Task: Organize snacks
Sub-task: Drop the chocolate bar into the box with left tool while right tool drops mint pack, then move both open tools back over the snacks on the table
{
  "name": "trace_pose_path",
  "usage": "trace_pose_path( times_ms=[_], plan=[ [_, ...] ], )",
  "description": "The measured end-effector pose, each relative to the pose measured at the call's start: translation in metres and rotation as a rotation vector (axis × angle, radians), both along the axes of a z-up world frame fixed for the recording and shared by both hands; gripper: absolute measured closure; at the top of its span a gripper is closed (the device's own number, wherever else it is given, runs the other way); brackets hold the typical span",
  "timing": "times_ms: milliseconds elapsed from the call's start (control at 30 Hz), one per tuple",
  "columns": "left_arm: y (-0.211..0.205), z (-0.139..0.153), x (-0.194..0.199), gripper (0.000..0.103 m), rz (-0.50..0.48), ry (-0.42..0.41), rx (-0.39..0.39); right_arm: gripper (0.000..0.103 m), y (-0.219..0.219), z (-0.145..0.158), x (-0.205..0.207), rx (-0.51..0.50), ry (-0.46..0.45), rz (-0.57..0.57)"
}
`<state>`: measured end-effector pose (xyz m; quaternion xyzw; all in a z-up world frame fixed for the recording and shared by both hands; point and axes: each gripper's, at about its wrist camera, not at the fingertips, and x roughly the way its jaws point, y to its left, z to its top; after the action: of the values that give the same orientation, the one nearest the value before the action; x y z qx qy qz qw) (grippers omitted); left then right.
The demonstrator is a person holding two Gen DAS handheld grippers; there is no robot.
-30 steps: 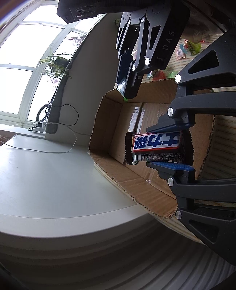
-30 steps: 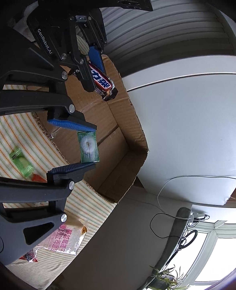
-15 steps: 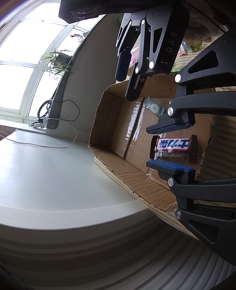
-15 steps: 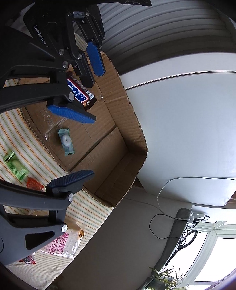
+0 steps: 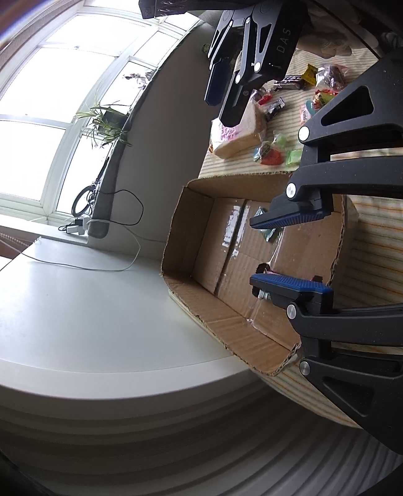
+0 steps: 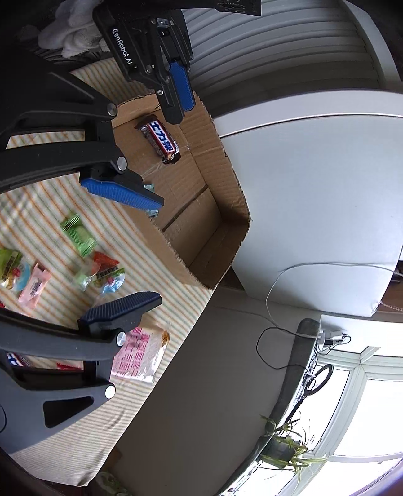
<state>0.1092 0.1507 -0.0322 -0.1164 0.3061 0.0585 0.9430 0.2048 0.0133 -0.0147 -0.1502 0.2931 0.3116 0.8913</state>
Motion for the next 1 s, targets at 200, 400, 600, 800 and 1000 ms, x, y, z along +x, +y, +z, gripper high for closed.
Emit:
trace_pose_path(
  times_ms=[200,400,600,800,1000],
  plan=[
    [-0.028,0.001,-0.001,0.075,-0.068,0.003,-0.006,0.036,-0.054,0.001,-0.011,-0.014,-0.015,-0.09],
    [-0.062,-0.006,0.001,0.061,-0.149,0.031,-0.015,0.036,-0.114,-0.012,-0.012,-0.001,0.056,-0.223],
    [-0.102,-0.019,0.001,0.059,-0.255,0.074,-0.053,0.029,-0.161,-0.04,-0.016,-0.024,0.113,-0.315],
    [-0.138,-0.034,0.004,0.059,-0.338,0.123,-0.067,0.029,-0.192,-0.066,-0.017,0.021,0.2,-0.324],
    [-0.155,-0.042,0.009,0.059,-0.366,0.155,-0.062,0.036,-0.204,-0.074,-0.027,0.11,0.227,-0.297]
  ],
)
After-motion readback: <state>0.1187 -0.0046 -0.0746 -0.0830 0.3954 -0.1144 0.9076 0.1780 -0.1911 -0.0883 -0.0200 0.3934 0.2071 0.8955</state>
